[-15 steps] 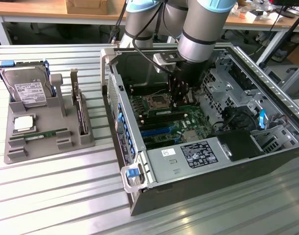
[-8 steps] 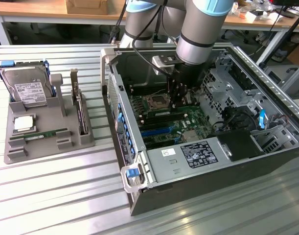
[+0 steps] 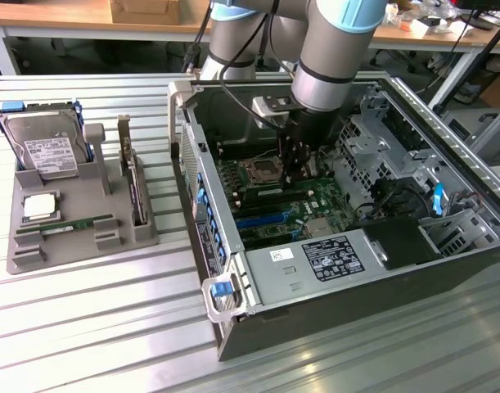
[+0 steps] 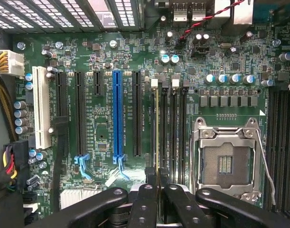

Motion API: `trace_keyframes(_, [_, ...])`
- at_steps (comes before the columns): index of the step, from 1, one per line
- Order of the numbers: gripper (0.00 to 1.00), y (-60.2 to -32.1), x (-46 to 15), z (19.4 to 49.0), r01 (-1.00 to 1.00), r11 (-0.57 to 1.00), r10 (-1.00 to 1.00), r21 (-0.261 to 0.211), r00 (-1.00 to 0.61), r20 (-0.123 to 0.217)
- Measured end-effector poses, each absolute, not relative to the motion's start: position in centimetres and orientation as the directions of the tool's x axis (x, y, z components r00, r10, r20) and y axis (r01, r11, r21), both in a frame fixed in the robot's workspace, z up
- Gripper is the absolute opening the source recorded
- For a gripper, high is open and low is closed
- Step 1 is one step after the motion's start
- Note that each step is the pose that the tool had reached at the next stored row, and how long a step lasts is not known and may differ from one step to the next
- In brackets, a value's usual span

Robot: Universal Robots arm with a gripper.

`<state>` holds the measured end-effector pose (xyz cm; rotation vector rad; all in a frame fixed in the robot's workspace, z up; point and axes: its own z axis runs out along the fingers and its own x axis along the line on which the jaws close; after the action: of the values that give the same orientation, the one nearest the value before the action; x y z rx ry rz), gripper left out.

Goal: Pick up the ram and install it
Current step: 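Insert the ram into the slot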

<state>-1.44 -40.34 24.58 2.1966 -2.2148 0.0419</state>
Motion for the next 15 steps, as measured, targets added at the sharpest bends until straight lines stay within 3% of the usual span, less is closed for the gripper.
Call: trace_keyframes(15, [0.12, -40.25, -1.57, 23.59, -1.0, 0.019, -0.999, -0.004, -0.019, 0.035])
